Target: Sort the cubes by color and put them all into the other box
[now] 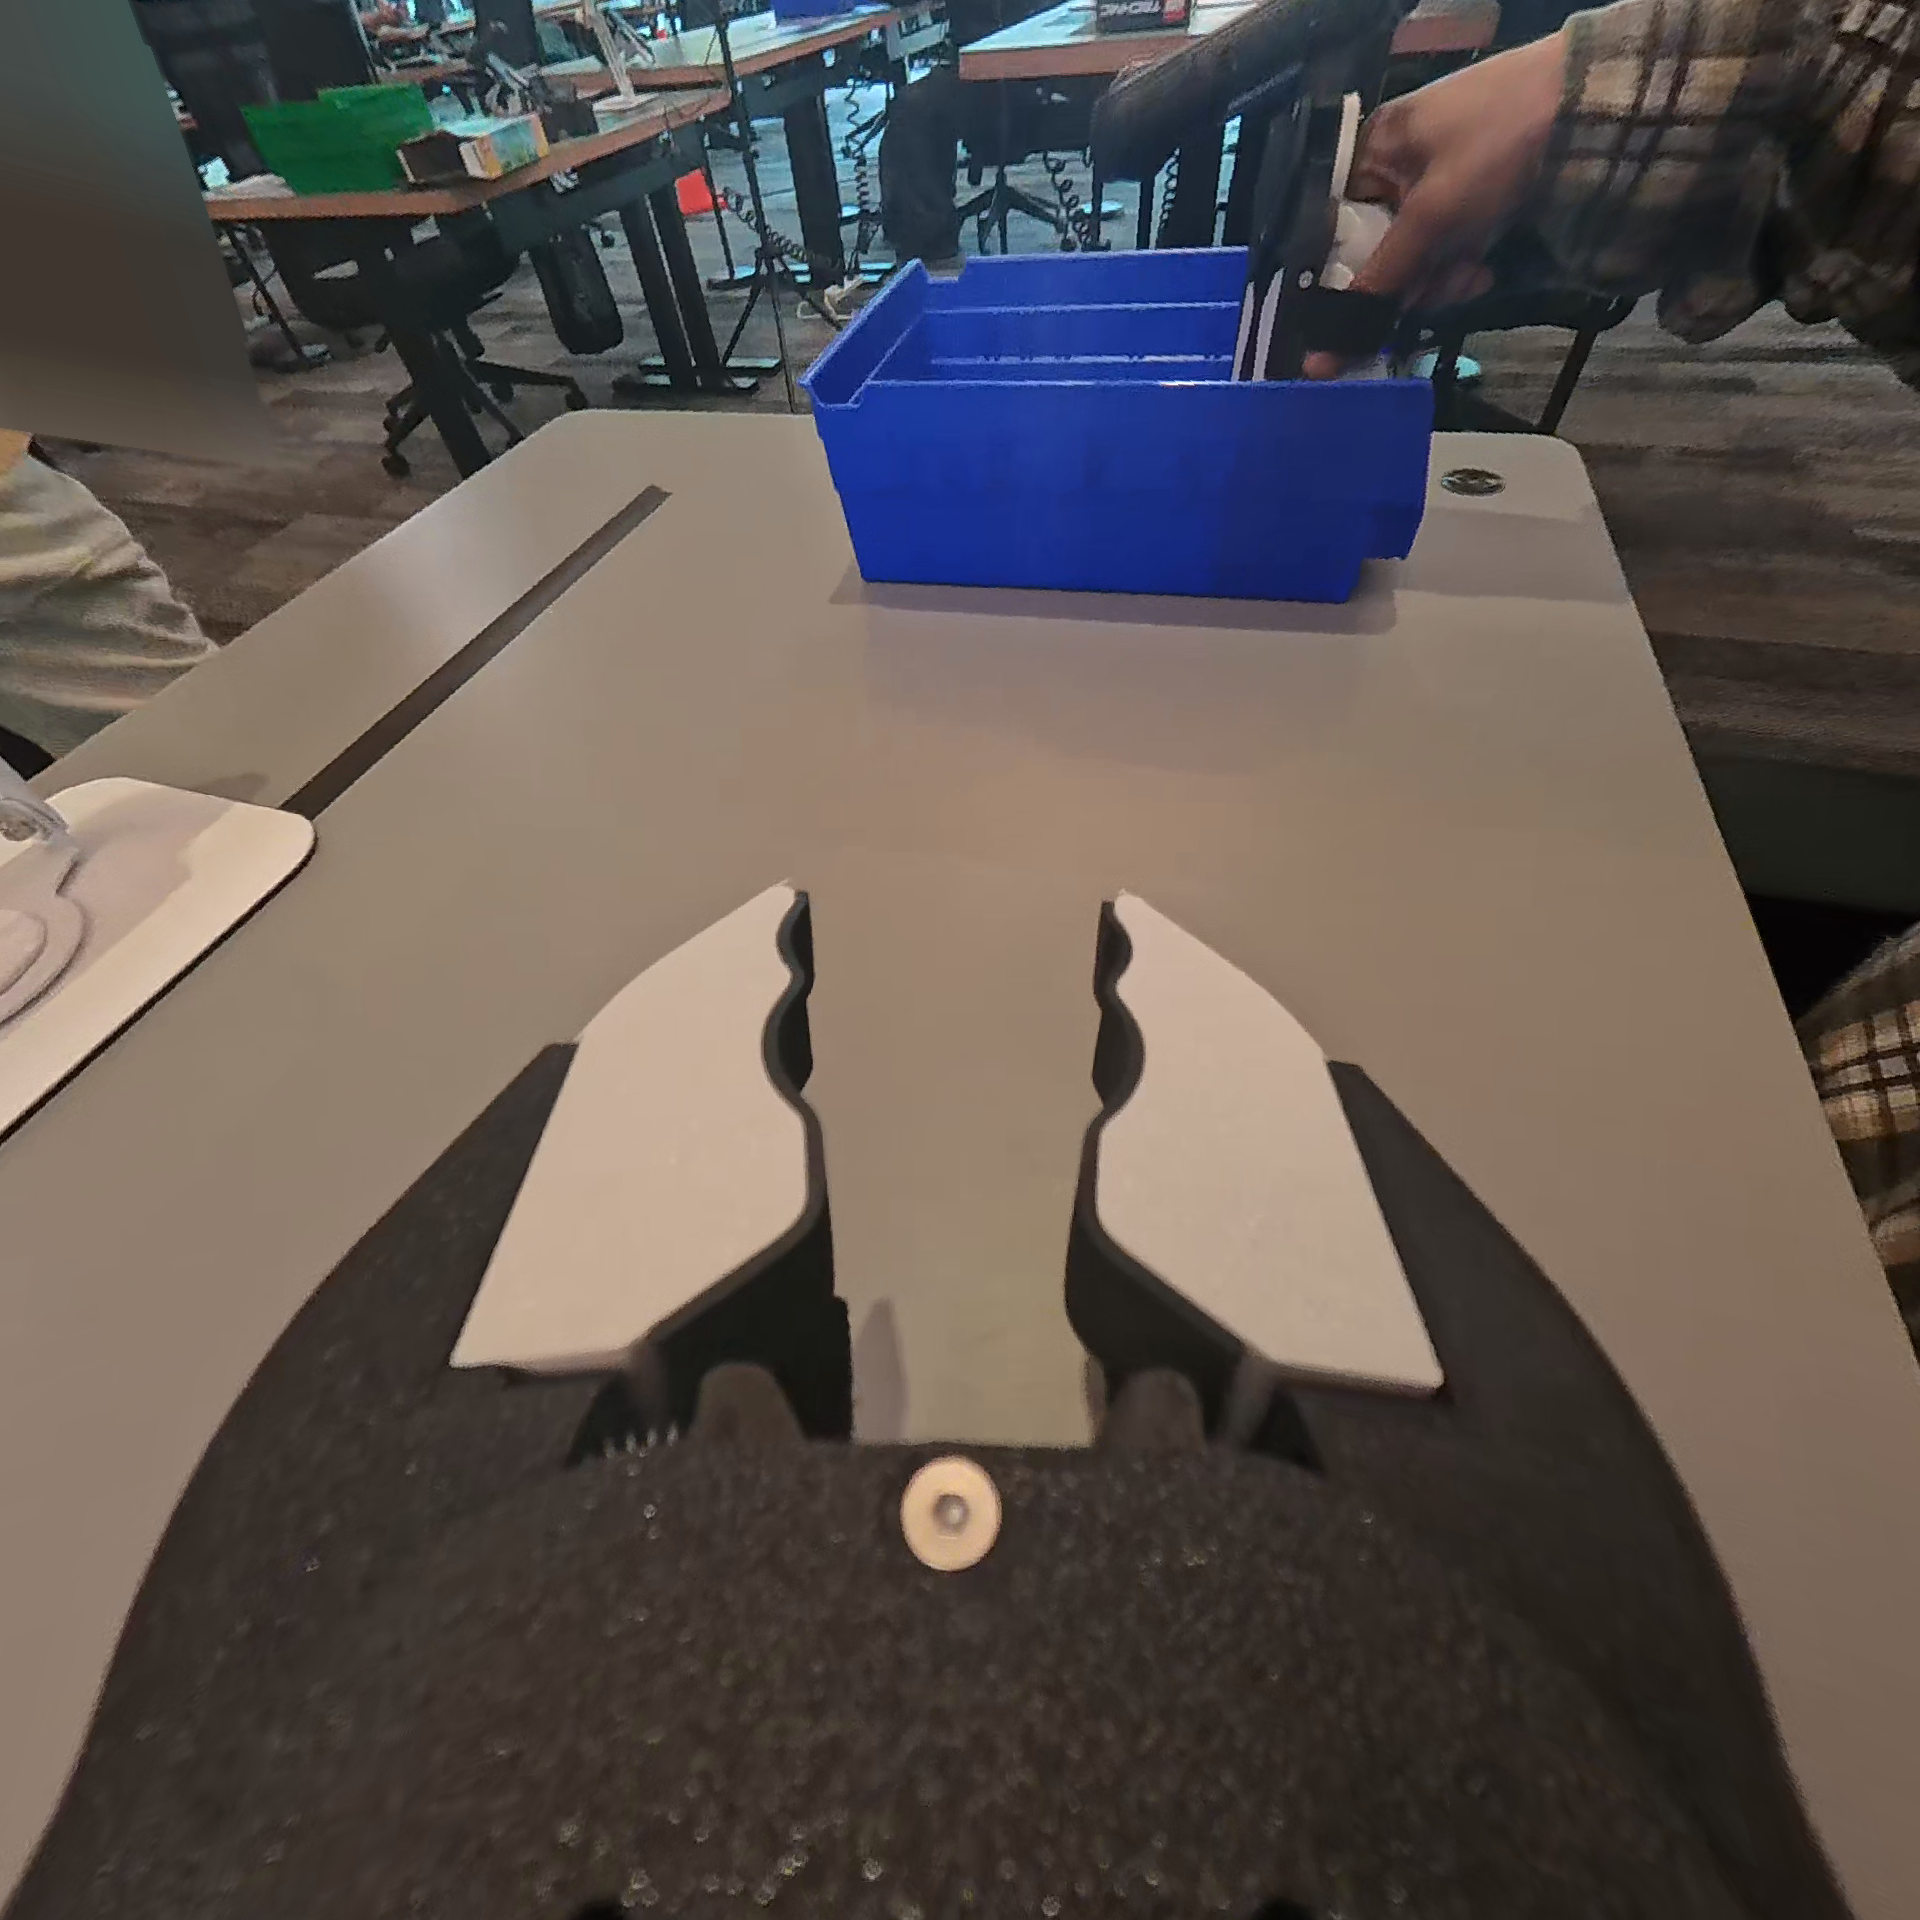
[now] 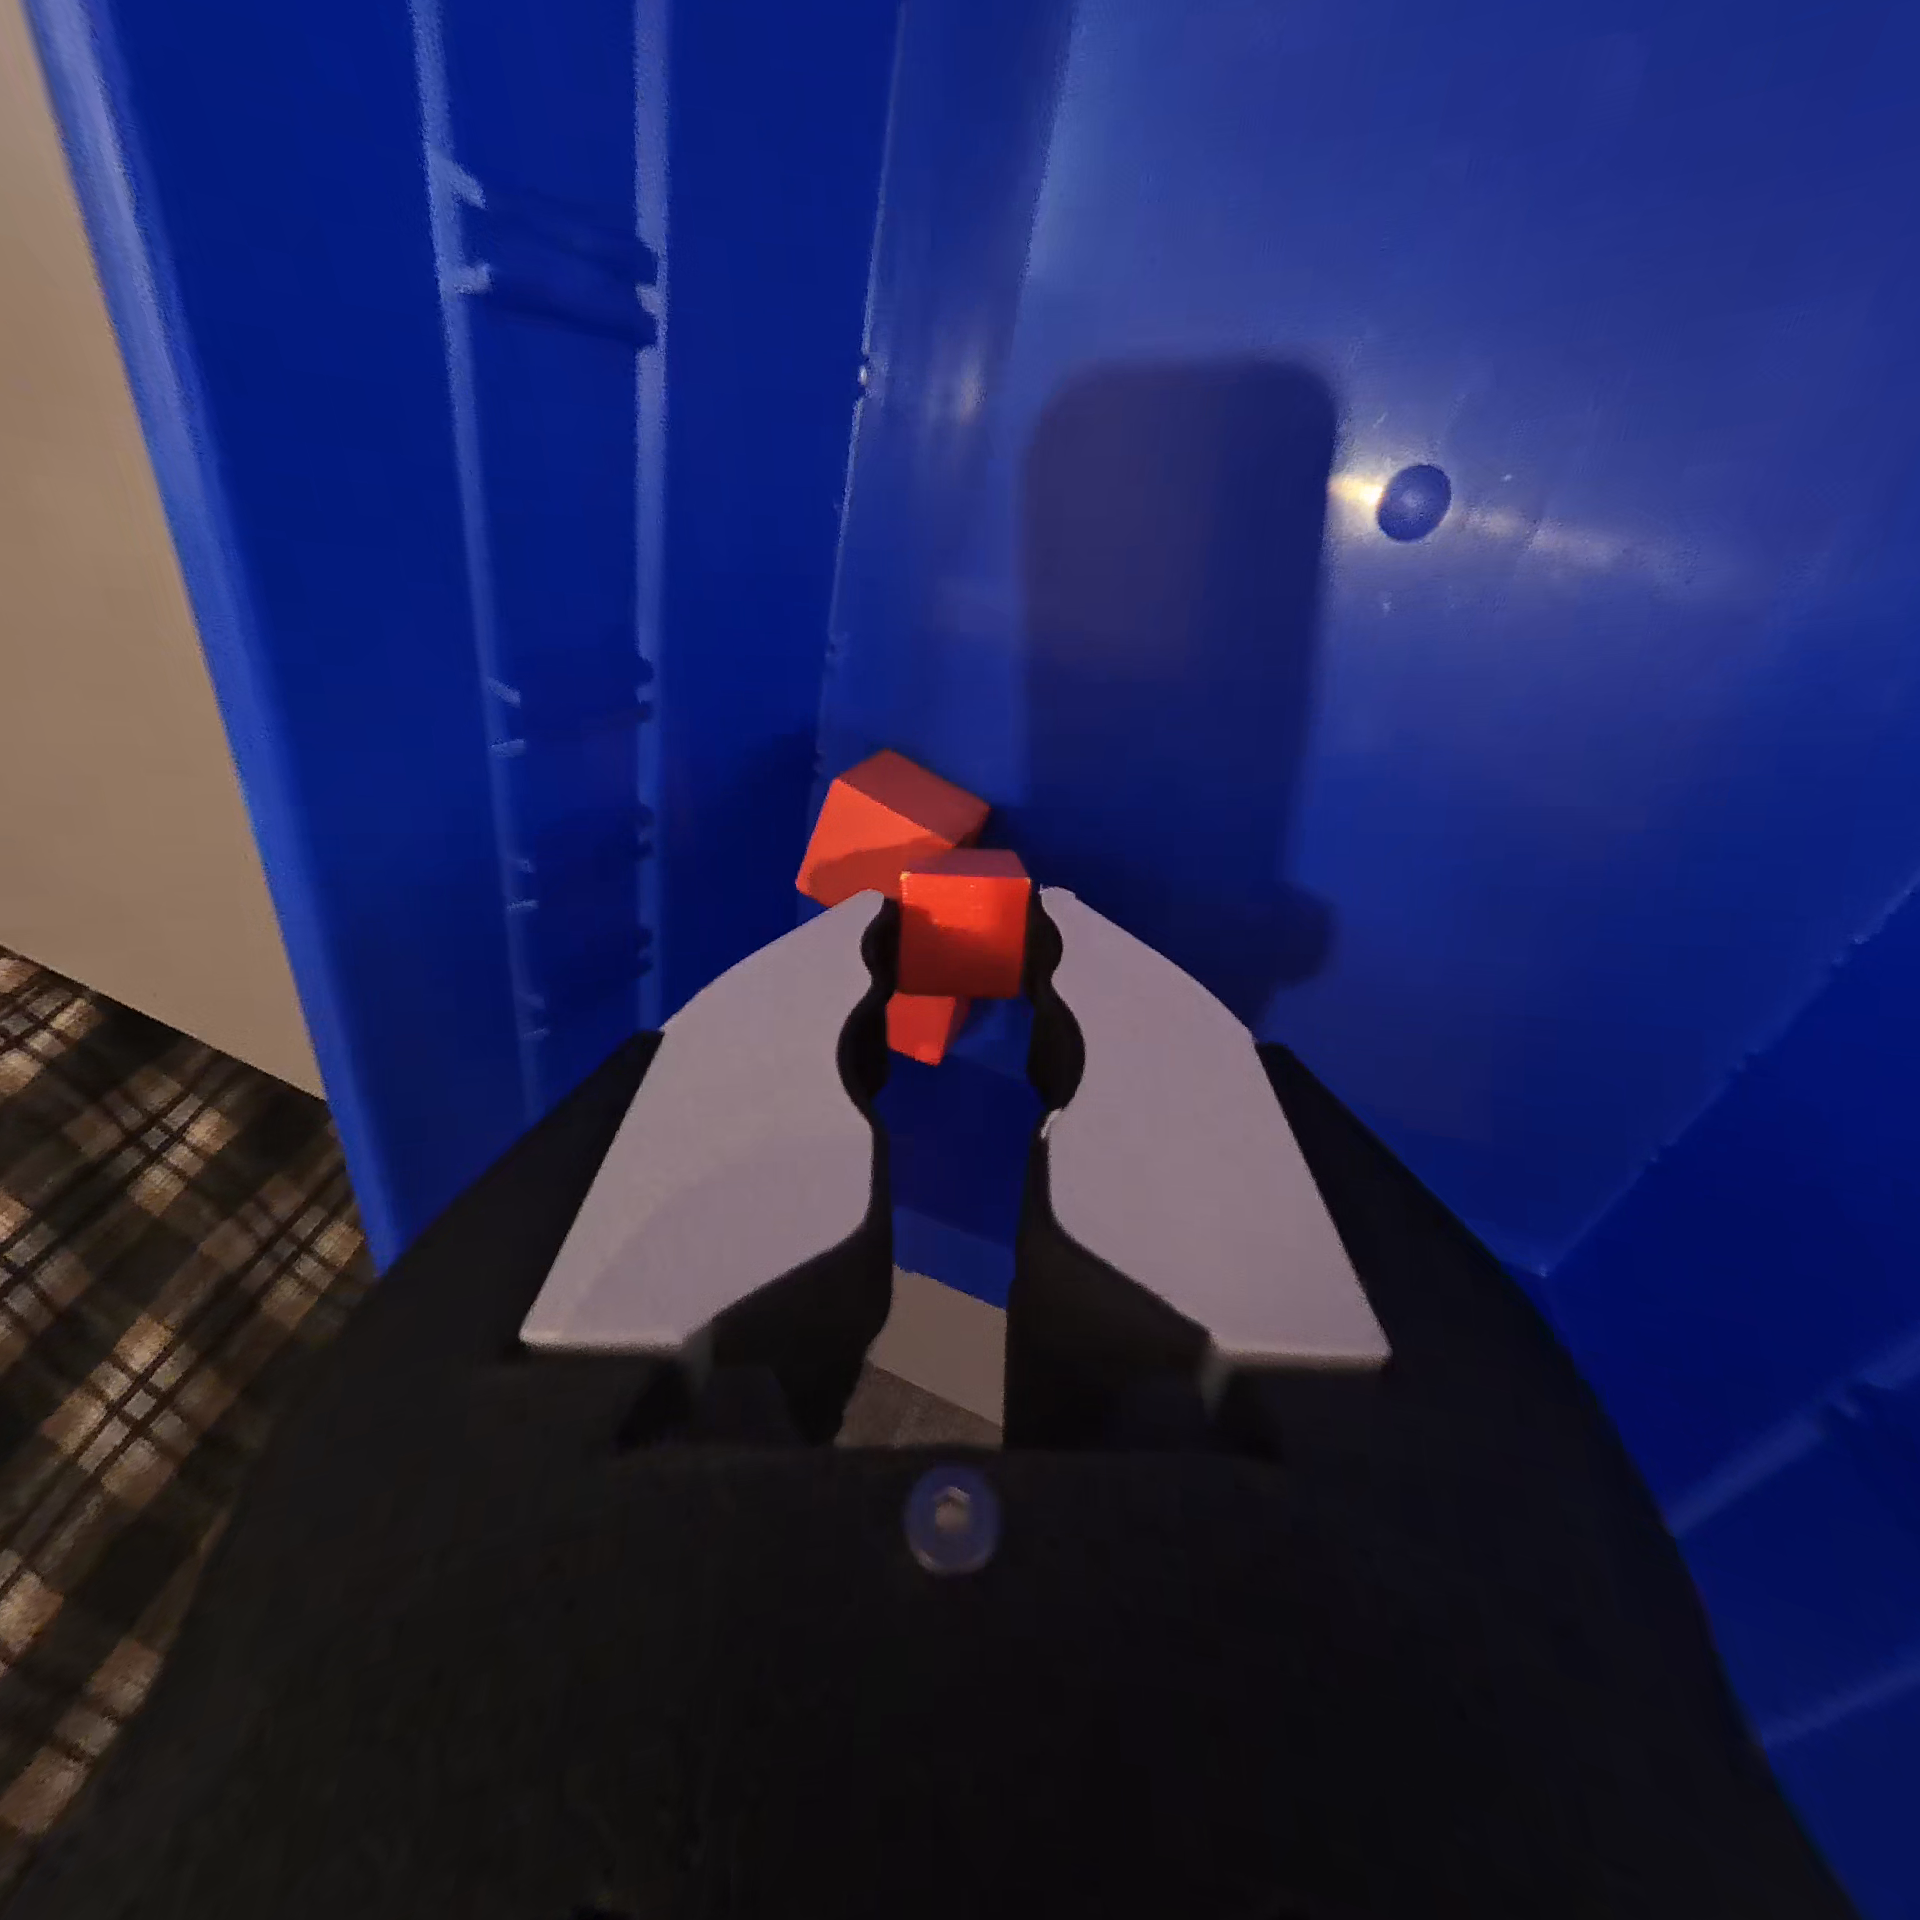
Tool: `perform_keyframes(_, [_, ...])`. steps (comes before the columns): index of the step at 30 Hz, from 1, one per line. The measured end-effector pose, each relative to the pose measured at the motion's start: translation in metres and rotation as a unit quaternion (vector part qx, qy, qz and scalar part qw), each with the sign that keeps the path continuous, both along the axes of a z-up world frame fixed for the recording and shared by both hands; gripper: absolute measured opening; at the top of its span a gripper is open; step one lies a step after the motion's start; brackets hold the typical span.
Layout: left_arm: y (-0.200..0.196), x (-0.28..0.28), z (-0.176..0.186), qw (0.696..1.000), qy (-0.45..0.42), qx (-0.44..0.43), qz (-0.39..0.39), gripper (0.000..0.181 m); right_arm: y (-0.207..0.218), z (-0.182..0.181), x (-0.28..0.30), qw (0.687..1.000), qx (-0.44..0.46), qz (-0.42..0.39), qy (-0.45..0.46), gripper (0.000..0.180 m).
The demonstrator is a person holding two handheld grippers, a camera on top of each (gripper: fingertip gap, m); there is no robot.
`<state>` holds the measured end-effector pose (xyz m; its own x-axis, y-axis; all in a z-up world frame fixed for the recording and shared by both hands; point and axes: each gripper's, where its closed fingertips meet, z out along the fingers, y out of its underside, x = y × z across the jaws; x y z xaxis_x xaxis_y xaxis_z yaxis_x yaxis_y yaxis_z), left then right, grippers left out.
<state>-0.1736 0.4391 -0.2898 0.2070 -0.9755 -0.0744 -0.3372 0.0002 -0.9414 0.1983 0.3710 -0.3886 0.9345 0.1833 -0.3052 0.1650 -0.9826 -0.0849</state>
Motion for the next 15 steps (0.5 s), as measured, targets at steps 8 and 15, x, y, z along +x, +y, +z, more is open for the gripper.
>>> perform_keyframes(8, [-0.004, 0.004, -0.006, 0.999, 0.031, 0.008, -0.001, 0.051, -0.003, 0.003, 0.013, 1.0, -0.002, -0.001, -0.014, 0.023])
perform_keyframes(15, [-0.007, -0.003, -0.007, 1.0, 0.029, 0.001, -0.002, 0.05, -0.013, -0.009, 0.006, 0.999, -0.028, -0.015, 0.004, 0.038])
